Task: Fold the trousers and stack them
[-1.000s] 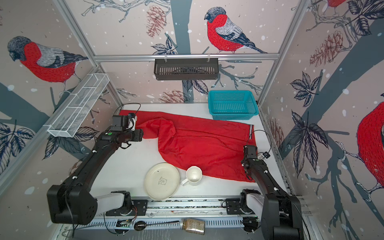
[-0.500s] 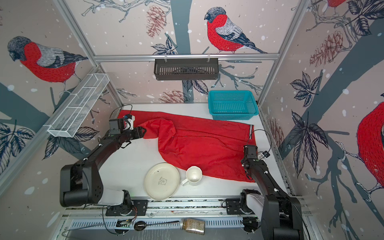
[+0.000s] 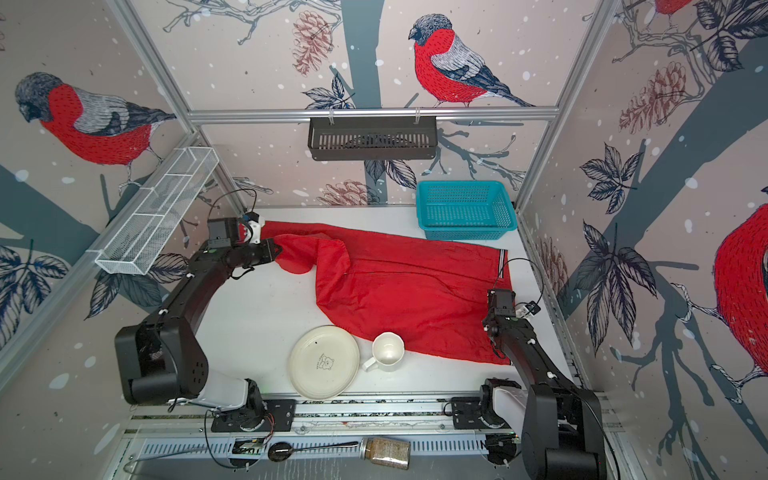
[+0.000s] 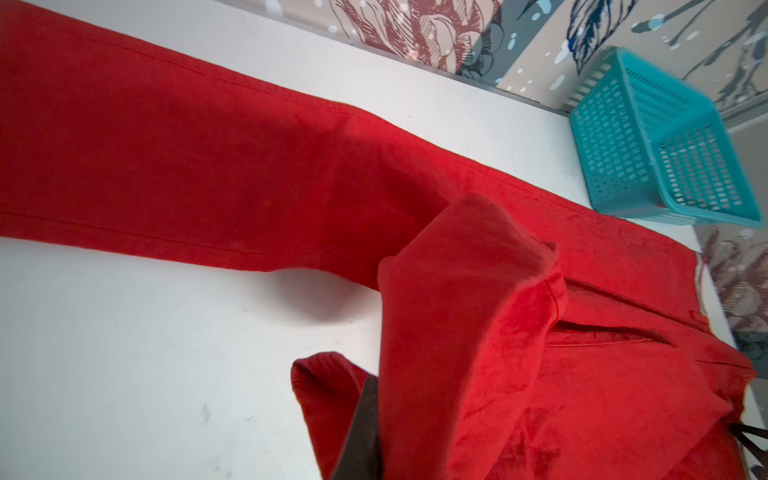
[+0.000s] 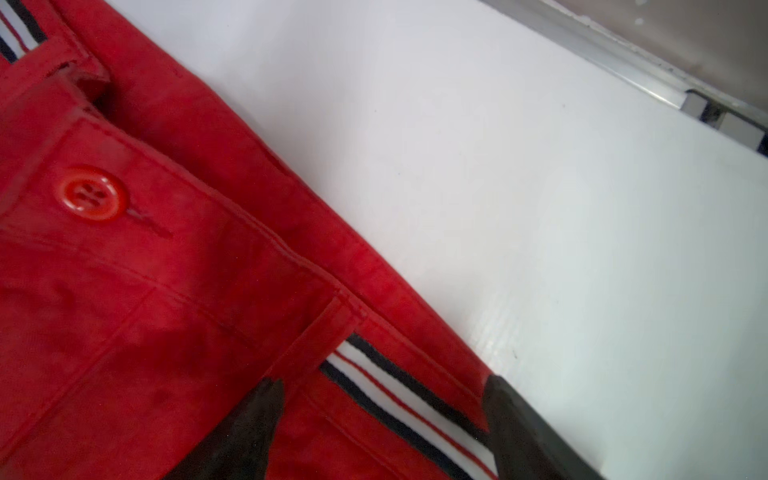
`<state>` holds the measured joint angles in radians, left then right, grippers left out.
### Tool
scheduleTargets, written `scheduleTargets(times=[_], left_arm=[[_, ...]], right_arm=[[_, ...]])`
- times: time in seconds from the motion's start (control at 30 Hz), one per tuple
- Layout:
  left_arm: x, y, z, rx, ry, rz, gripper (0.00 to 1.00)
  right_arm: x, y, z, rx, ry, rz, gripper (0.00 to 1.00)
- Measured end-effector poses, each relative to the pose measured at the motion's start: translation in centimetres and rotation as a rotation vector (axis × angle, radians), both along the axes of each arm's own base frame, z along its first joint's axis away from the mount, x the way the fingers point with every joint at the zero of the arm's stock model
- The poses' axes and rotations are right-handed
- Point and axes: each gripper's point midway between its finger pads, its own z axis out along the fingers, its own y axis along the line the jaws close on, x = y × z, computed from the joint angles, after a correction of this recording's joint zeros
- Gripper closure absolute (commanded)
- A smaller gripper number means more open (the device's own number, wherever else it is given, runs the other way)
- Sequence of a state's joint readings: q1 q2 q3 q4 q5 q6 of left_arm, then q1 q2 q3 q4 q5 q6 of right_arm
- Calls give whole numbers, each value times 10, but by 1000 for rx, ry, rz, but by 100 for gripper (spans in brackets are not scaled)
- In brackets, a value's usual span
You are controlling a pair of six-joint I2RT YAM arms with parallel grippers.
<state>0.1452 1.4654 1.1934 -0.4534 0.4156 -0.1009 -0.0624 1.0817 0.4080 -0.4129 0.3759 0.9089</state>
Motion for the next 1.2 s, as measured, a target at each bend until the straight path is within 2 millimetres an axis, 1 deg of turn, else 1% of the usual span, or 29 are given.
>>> scheduleTargets(times=[0.1, 0.2, 0.3, 0.4, 0.5, 0.6, 0.67, 0.83, 0.97, 1.03, 1.13, 1.2], left_arm=[[-11, 17, 21, 84, 27, 75, 100], [-29, 41, 31, 196, 63, 177, 100], [-46, 72, 30, 328, 132, 280, 100], [-54, 103, 29, 435, 202, 375, 100], [-57, 126, 29, 530, 262, 445, 100], [-52, 143, 26, 607, 313, 478, 100], [-45, 153, 18, 646, 353, 495, 100], [-35, 172, -15, 749, 488, 493, 100], [-25, 193, -34, 787, 559, 518, 100], [-19, 201, -44, 798, 588, 523, 96], [-9, 205, -62, 807, 626, 515, 89], [-4, 206, -75, 808, 651, 504, 78]], right_arm=[[2, 0, -2, 0, 14, -1, 20], [4, -1, -3, 1, 24, -2, 20], [7, -1, -3, 0, 21, -2, 20], [8, -1, -5, 1, 24, -2, 20], [8, -1, -6, 1, 26, -3, 20], [9, -1, -6, 1, 26, -3, 20], [9, -1, -6, 1, 23, -4, 20], [8, -2, -6, 1, 12, -8, 20], [6, -2, -5, 2, -2, -14, 20], [6, -3, -5, 1, -6, -20, 20], [4, -4, -6, 3, -9, -42, 19], [3, -6, -6, 3, -8, -48, 19]])
